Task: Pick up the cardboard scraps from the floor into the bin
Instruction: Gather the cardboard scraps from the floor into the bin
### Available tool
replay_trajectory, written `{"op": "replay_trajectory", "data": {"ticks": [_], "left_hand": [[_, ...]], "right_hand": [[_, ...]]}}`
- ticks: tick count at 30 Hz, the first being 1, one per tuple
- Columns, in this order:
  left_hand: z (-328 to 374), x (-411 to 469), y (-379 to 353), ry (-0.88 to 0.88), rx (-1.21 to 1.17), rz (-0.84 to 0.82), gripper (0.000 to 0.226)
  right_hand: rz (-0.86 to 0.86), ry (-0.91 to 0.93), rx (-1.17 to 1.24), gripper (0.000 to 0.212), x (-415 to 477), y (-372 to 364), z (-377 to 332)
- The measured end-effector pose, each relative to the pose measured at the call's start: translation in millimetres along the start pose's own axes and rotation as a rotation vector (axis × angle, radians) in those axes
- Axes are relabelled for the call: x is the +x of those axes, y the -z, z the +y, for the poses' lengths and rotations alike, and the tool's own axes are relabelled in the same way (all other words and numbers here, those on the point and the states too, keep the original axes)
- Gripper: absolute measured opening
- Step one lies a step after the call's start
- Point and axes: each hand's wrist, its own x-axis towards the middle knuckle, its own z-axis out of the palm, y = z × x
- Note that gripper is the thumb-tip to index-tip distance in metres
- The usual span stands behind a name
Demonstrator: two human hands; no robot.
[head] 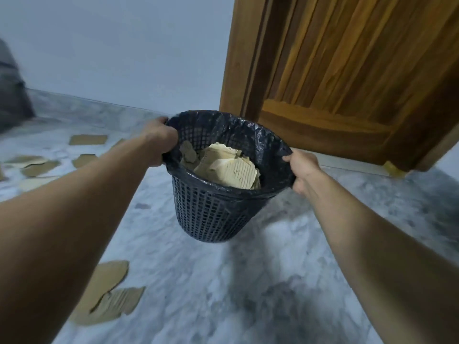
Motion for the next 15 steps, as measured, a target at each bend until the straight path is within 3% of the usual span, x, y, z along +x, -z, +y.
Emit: {"op": "replay_trajectory", "data": {"ticks": [5, 9, 13, 15], "left_hand": [[-32, 22, 62, 0.022, 0.045, 0.100, 0.051], [-37, 28, 81, 0.047, 0.098, 0.062, 0.045], [-34, 19, 91, 0.039, 0.176, 0.010, 0.034], [-43, 7, 98, 0.016, 0.133, 0.002, 0.049]], "right_hand": [[-0.154, 0.128, -0.095, 0.057, -2, -87, -5], [-0.256, 0.129, -0.256, 0.083, -6, -108, -12], [-0.143, 0.104, -0.011, 0.078, -17, -109, 11], [-0.034, 0.042, 0.234, 0.084, -36, -116, 34]]}}
